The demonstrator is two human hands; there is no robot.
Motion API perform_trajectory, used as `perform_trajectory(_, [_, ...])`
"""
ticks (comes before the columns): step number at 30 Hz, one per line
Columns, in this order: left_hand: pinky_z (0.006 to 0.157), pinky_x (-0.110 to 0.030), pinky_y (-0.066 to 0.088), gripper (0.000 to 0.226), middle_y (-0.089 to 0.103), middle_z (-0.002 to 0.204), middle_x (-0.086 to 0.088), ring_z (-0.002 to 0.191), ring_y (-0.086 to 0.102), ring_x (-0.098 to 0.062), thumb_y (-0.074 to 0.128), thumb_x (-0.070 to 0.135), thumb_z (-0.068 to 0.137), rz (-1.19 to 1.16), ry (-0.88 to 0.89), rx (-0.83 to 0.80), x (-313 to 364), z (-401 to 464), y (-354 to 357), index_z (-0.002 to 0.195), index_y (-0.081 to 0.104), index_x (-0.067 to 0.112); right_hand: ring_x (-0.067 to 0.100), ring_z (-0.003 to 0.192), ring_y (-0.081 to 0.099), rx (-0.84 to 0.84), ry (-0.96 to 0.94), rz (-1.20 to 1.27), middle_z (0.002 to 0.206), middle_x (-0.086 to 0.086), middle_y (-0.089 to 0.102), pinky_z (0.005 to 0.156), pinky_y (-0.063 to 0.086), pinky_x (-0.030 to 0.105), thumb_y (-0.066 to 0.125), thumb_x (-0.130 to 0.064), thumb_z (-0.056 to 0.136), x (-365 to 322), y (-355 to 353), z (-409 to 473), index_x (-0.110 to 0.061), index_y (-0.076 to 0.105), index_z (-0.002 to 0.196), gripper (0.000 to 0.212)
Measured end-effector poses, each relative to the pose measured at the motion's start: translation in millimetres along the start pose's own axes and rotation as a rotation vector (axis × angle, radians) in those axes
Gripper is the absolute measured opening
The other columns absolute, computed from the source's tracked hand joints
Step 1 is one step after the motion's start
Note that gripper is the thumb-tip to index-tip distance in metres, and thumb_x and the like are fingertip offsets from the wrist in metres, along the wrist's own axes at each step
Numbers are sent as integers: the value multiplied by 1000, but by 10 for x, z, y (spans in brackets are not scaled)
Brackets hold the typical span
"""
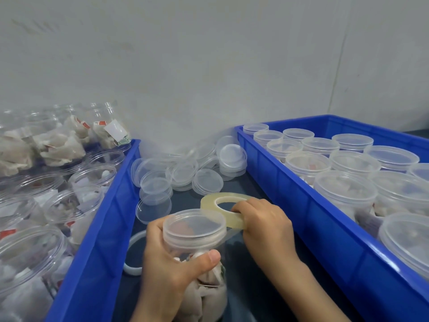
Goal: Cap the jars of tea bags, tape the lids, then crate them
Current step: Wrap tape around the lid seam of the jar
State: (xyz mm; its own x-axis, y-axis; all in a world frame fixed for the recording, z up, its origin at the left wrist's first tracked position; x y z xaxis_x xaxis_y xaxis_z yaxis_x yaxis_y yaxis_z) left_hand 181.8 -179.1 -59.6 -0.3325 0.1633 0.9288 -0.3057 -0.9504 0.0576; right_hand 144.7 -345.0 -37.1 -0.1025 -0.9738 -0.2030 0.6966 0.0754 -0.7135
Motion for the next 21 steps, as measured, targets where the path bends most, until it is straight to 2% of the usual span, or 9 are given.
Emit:
perform_trajectory(3, [64,-16,52,89,72,97,2,86,69,-12,80,28,29,-68,-35,-111,-11,-16,101,110,50,7,24,57,57,9,18,18,62,-2,60,52,39,27,80,3,51,7,-12,-6,-15,65,65,27])
perform_trajectory(6, [66,-19,53,93,72,101,-5,89,70,-16,80,24,29,-92,-76,-216,-43,-49,222,113,48,3,21,58,59,-40,69,68,63,-5,62,53,40,23,87,-14,52,-58,37,-54,-19,66,66,26])
perform_trajectory(9, [66,-17,52,103,71,104,-3,89,69,-12,89,38,22,-77,-65,-261,-30,-46,293,111,48,6,11,83,61,-174,93,14,88,-12,65,64,34,24,68,-41,75,-148,140,-67,-34,58,109,36])
perform_trajectory(11, [67,-13,50,113,71,103,7,88,68,-5,85,67,20,-56,-42,-242,2,-31,297,110,49,8,7,77,60,-207,94,-51,82,-9,65,63,33,22,70,-44,70,-124,157,-74,-32,54,125,59])
perform_trajectory(13, [70,-11,48,116,70,105,10,92,66,-1,75,81,23,-47,-52,-193,-15,-7,250,111,50,10,7,58,58,-143,86,-26,61,-7,61,56,38,18,83,-36,52,-114,57,-52,-25,63,123,74])
perform_trajectory(15, [74,-11,48,117,66,113,3,100,63,1,68,87,23,2,-63,-150,-76,11,178,116,52,18,6,83,58,-233,48,-62,84,-9,64,73,35,18,68,-36,75,-149,134,-70,-30,34,145,78])
perform_trajectory(17, [78,-12,47,115,58,119,12,104,58,7,62,92,24,87,-65,-94,-106,18,101,121,49,31,9,108,50,-242,7,17,108,-12,60,88,28,19,51,-33,89,-140,239,-115,-33,13,150,71])
perform_trajectory(19, [79,-17,48,114,63,107,24,98,60,7,62,92,26,106,-50,-19,-99,21,14,125,42,40,12,117,48,-259,20,-2,115,-11,60,99,27,23,52,-29,89,-84,292,-121,-32,22,148,67])
perform_trajectory(21, [77,-24,48,104,67,98,22,91,65,-1,63,89,33,150,-19,46,-88,19,-57,126,39,47,15,113,51,-273,26,34,112,-11,62,96,32,29,52,-27,87,-94,297,-111,-34,27,145,64])
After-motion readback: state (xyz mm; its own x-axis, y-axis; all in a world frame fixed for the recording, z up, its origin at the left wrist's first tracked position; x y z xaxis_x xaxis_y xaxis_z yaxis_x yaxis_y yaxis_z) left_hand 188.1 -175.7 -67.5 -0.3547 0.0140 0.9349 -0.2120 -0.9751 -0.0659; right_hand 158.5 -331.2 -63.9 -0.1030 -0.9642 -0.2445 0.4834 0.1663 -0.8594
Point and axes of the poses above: each hand's wrist, its own z-axis towards the middle knuckle, its own y-axis out of the palm, x = y × z, the point moved 9 cm from there along z, towards the middle knuckle
